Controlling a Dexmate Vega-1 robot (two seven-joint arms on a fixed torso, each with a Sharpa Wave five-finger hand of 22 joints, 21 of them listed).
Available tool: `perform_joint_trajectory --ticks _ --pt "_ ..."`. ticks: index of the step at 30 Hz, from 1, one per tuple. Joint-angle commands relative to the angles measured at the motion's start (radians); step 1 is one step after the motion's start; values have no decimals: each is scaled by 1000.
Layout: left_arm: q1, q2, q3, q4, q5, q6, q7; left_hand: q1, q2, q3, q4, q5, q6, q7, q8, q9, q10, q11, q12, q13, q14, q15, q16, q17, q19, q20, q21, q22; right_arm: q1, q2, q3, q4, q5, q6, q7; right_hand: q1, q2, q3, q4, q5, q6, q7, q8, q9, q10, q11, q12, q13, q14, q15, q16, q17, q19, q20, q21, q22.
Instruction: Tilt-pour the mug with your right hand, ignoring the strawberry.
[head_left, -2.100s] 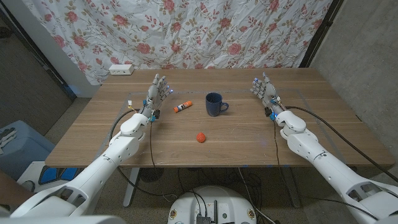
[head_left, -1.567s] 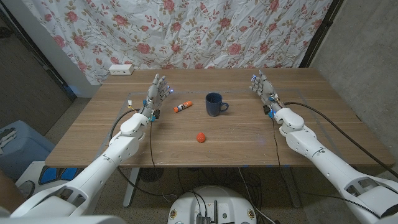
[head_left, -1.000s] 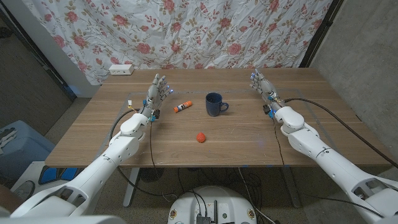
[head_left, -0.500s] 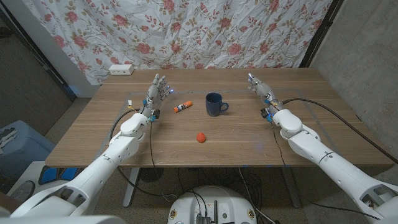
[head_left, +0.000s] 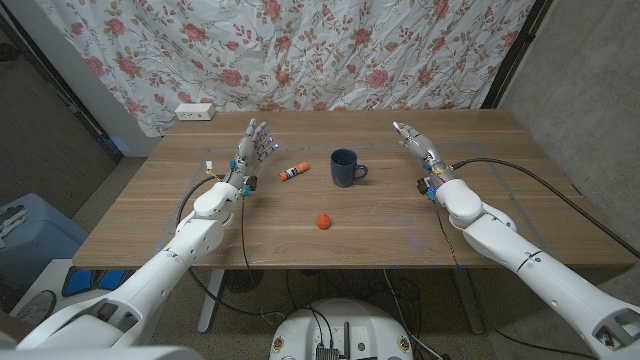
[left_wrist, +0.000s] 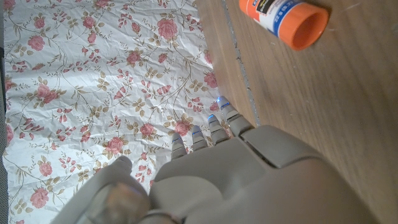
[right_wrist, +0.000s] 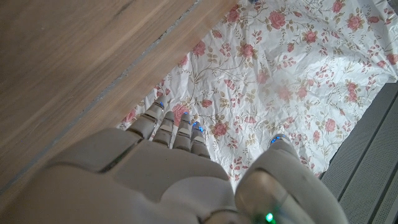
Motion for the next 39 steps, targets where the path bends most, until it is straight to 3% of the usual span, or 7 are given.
perform_joint_trajectory --ticks 1,10,21,32,36,39 --pt "1 0 0 -1 0 0 0 -3 119 6 1 4 -2 -7 7 2 -4 -7 4 4 8 -4 5 5 9 -1 6 3 -45 -31 -7 -108 -86 -94 -55 6 -7 1 -9 -3 4 3 4 3 -5 -4 4 1 4 0 -1 -1 -4 -2 5 3" --pt "1 0 0 -1 0 0 0 -3 119 6 1 4 -2 -6 7 2 -3 -5 4 4 8 -3 5 5 9 -1 6 3 -53 -40 -22 -140 -144 -124 -71 32 -27 1 -37 -4 -34 12 -4 4 -35 -1 -3 1 -14 4 -7 -7 -20 -1 1 3" --pt "0 0 0 0 0 0 0 -3 119 6 1 4 -2 -8 6 2 -3 -7 4 4 8 -4 5 5 9 -1 6 3 -47 -50 -49 -158 -195 -144 -53 69 -58 -3 -78 -2 -154 21 -15 7 -88 4 -4 4 -58 15 -14 -14 -74 7 -5 4" --pt "0 0 0 0 0 0 0 -3 119 6 1 4 -2 -6 6 2 -4 -6 4 4 8 -3 5 5 9 -1 6 3 -29 -49 -74 -146 -233 -140 -29 102 -64 3 -105 4 -246 30 -15 11 -131 6 -5 7 -90 25 -14 -16 -112 11 -3 4" --pt "0 1 0 -1 0 0 0 -3 119 6 1 4 -2 -7 6 2 -4 -8 4 4 8 -3 5 5 9 -1 6 3 -19 -61 -94 -151 -283 -177 -27 127 -61 12 -121 7 -268 77 -3 13 -152 9 -2 9 -97 32 -10 -16 -118 13 1 4" --pt "0 1 0 -1 0 0 0 -3 119 6 1 4 -2 -6 6 2 -5 -6 3 4 8 -3 5 5 9 -1 6 3 -24 -57 -93 -151 -291 -182 -38 132 -60 14 -124 8 -268 77 -1 14 -154 10 -2 9 -97 33 -9 -16 -119 14 1 4"
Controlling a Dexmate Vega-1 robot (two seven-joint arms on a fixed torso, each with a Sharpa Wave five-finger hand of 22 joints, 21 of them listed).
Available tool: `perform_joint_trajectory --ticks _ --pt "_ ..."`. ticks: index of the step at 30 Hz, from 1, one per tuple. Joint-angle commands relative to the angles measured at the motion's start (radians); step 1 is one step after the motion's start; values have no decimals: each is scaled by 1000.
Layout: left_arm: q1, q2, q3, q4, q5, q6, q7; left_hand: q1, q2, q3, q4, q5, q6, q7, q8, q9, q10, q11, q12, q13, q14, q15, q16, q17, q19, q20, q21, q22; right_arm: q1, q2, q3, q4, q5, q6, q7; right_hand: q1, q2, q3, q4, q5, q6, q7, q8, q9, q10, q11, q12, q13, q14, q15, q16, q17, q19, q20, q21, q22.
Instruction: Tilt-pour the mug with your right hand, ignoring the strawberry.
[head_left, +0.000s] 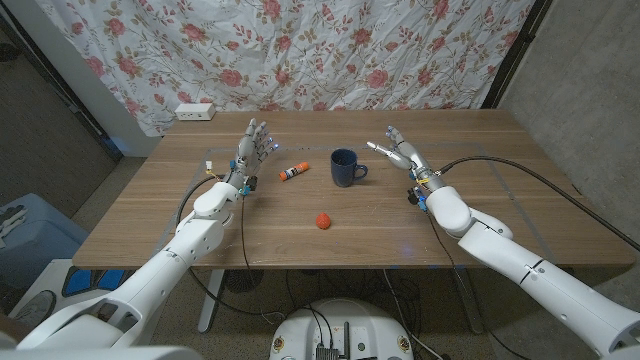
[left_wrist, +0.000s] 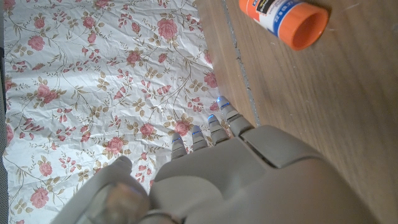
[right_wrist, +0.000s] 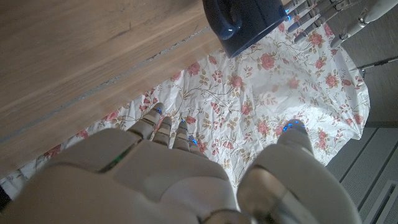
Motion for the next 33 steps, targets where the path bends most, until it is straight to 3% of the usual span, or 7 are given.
perform_joint_trajectory --ticks 1,12,15,23,33 --pt "0 0 0 0 0 1 0 -3 119 6 1 4 -2 -7 6 3 -4 -7 4 4 8 -4 5 5 9 0 6 3 10 -8 -27 2 -79 -32 4 13 3 5 -11 8 -14 7 7 2 -10 6 3 2 -7 4 6 2 -3 2 6 1" --pt "0 0 0 0 0 0 0 -3 118 6 1 4 -2 -8 7 3 -4 -5 4 4 8 -5 5 5 9 -1 6 3 16 -3 -50 5 -118 -30 7 54 -1 19 -35 10 -41 22 12 5 -37 39 5 7 -34 32 3 3 -30 27 3 1" --pt "0 0 0 0 0 0 0 -3 118 6 1 4 -2 -7 6 3 -3 -6 4 4 8 -4 5 5 9 -1 6 3 26 -9 -59 13 -124 -15 29 90 8 36 -47 1 -40 27 21 7 -52 63 9 12 -58 57 1 5 -42 38 4 2" --pt "-1 0 0 0 0 0 0 -3 118 6 1 4 -2 -7 6 3 -3 -6 4 4 8 -3 5 5 9 -1 6 3 30 2 -75 14 -141 -10 38 128 20 56 -55 -13 -44 41 26 9 -74 82 9 17 -81 75 2 8 -60 55 5 2" --pt "0 0 0 0 0 0 0 -3 118 6 1 4 -3 -7 6 3 -3 -8 4 4 8 -4 5 5 9 -1 6 3 34 20 -87 34 -153 7 35 140 5 59 -52 -33 -42 40 33 13 -83 104 16 23 -79 94 12 11 -86 116 3 3"
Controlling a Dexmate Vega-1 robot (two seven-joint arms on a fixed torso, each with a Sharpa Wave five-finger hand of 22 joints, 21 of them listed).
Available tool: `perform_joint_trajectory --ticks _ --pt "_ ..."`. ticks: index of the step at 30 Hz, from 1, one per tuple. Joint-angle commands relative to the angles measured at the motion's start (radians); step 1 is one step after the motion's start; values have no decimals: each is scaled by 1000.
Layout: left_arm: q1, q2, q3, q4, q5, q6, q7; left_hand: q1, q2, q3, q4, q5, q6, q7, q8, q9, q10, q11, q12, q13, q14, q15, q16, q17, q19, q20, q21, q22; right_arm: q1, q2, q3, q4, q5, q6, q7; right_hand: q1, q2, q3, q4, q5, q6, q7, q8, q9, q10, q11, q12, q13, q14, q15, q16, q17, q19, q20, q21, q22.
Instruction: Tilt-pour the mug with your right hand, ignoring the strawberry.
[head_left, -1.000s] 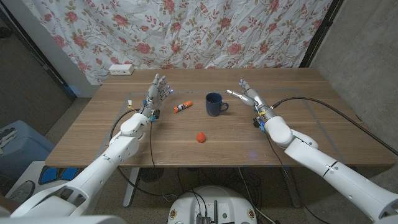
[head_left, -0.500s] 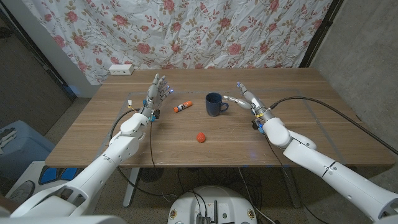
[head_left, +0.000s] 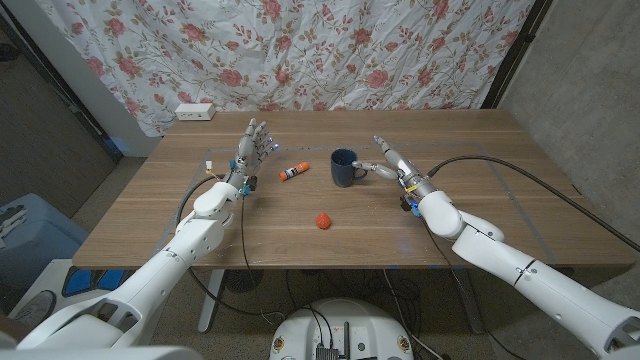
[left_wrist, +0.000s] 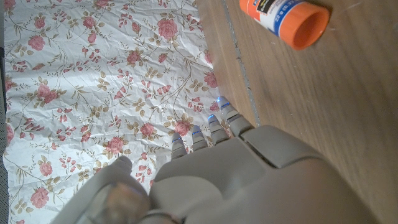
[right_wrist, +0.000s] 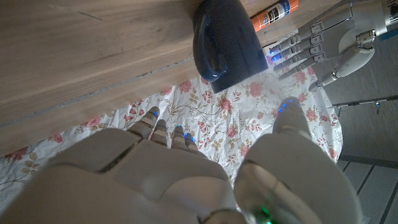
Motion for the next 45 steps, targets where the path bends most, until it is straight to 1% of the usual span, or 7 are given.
perform_joint_trajectory --ticks 1,6,17,20,25,31,45 --pt "0 0 0 0 0 0 0 -3 118 6 1 4 -3 -7 6 3 -3 -8 4 5 7 -3 5 5 8 -1 6 3 7 22 -18 24 -15 23 5 1 -3 6 7 -5 -47 4 9 4 -3 22 8 6 1 20 9 4 -5 22 4 3" --pt "0 0 0 0 0 0 0 -3 118 6 1 4 -1 -7 7 3 -3 -6 4 5 8 -4 5 5 9 -1 6 3 17 40 -31 56 -18 48 3 2 -11 4 8 -8 -52 11 9 5 -9 37 9 8 6 30 13 6 -2 34 7 3" --pt "0 0 0 1 0 0 0 -3 119 6 1 4 -2 -6 7 3 -5 -6 3 4 8 -4 5 5 9 -1 6 3 35 68 -51 121 -29 98 -5 2 -23 2 9 -6 -71 3 4 7 -17 41 10 12 10 36 17 8 0 32 10 3" --pt "0 0 0 1 0 0 0 -3 119 6 1 4 -2 -7 6 3 -3 -6 4 4 9 -3 5 5 9 0 6 3 37 78 -53 142 -31 113 -19 4 -33 -1 8 0 -81 -12 3 8 -13 39 14 14 14 32 20 9 6 26 13 3" --pt "0 0 0 1 0 0 0 -3 119 6 1 4 -2 -7 7 3 -3 -7 4 4 8 -4 5 5 9 0 6 3 47 99 -55 192 -20 156 -30 11 -43 -2 6 10 -80 -11 7 9 -8 31 19 16 21 19 24 10 19 6 18 3" --pt "0 0 0 1 0 0 0 -3 119 6 1 4 -2 -7 6 3 -3 -5 4 4 9 -4 5 5 9 0 6 3 61 116 -59 246 -8 209 -33 19 -49 -1 5 19 -80 -11 10 10 -1 22 23 19 28 11 27 12 27 -1 20 3" --pt "0 0 0 0 0 0 0 -3 119 6 1 4 -2 -6 7 3 -4 -7 4 4 8 -4 5 5 9 0 6 3 86 150 -72 322 -17 267 -52 34 -66 -3 6 43 -67 -18 21 13 23 7 35 25 50 -9 36 14 59 -31 26 3"
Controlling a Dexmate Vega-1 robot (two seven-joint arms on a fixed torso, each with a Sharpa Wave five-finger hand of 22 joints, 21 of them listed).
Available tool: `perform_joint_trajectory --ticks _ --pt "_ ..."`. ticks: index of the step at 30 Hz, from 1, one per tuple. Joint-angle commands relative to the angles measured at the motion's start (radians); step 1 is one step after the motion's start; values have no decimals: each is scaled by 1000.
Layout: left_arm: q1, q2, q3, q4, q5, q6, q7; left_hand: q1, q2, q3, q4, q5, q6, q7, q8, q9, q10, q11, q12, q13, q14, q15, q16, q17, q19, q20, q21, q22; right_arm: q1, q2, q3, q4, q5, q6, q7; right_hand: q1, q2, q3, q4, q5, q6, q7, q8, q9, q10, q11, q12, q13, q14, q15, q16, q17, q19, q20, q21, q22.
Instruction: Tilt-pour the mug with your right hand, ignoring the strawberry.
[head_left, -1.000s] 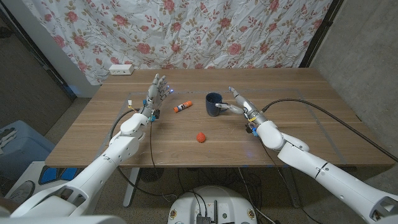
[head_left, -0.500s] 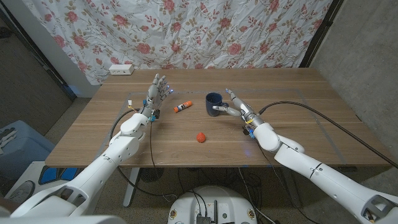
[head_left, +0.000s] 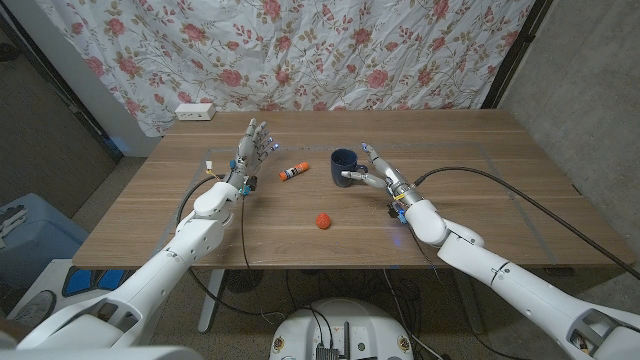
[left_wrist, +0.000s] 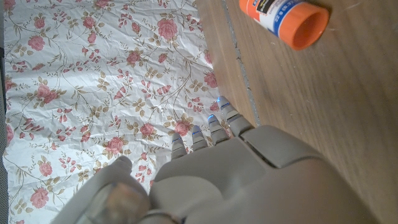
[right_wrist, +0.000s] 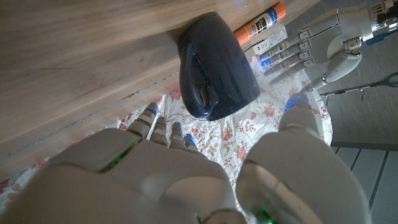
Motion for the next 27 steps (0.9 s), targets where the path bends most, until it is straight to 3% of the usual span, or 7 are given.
perform_joint_trajectory --ticks 1,10,27 --pt "0 0 0 -1 0 0 0 -3 119 6 1 4 -2 -6 6 3 -4 -8 4 5 8 -4 5 5 9 0 6 3 22 31 -13 68 -6 52 -14 6 -12 -4 -1 10 -60 -10 7 4 7 0 8 3 11 -1 10 6 14 -6 10 3" --pt "1 1 0 -1 0 0 0 -3 119 6 1 4 -2 -7 7 3 -1 -8 5 5 8 -4 5 5 10 0 6 3 46 54 -29 123 -6 94 -9 10 -17 -6 1 21 -66 -11 7 5 14 -6 11 5 25 -6 15 7 25 -11 11 3" --pt "0 1 0 -1 0 0 0 -3 119 6 1 4 -2 -7 7 3 -3 -8 4 5 8 -4 5 5 8 0 6 3 91 91 -39 233 26 175 13 19 -23 -9 8 54 -15 -14 32 8 80 -32 34 15 70 -31 30 12 74 -37 16 3"
